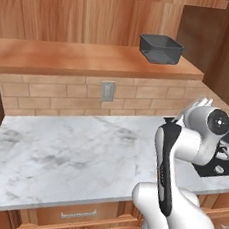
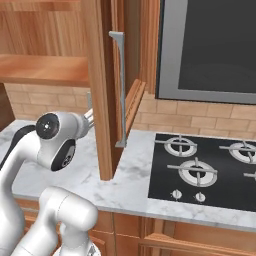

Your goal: Retrieve the tupperware and aluminum foil from the cabinet and place them on the dining counter near the plate with avocado and cucumber to prepare for storing leftovers.

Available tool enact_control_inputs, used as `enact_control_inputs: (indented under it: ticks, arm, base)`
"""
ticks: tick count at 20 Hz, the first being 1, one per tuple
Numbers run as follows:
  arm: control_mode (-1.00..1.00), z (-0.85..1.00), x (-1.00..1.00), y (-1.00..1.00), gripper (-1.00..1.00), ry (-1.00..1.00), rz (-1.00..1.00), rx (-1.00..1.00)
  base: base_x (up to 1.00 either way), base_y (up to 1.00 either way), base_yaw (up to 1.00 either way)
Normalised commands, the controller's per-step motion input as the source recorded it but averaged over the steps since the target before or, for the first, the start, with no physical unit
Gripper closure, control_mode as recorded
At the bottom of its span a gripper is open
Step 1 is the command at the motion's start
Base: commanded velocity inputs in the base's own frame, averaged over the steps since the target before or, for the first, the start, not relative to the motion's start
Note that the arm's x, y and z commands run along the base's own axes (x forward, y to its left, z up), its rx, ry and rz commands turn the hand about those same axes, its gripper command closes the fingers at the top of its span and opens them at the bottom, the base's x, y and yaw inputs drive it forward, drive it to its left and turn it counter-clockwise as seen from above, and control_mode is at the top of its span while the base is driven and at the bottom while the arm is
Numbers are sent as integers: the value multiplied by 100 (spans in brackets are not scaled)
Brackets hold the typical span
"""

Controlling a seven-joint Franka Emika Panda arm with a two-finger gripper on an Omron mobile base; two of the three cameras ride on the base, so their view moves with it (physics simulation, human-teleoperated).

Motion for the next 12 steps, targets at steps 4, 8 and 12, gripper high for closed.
enact_control_inputs:
  ticks: [4, 8, 12]
  arm:
    - [-100, 57, 0, 11, -100, -15, 0, 0]
    - [-100, 65, 0, 23, -100, -17, -2, 0]
    - [-100, 68, 0, 44, -100, -16, -5, 0]
  base:
    - [0, 0, 0]
    - [0, 0, 0]
    - [0, 0, 0]
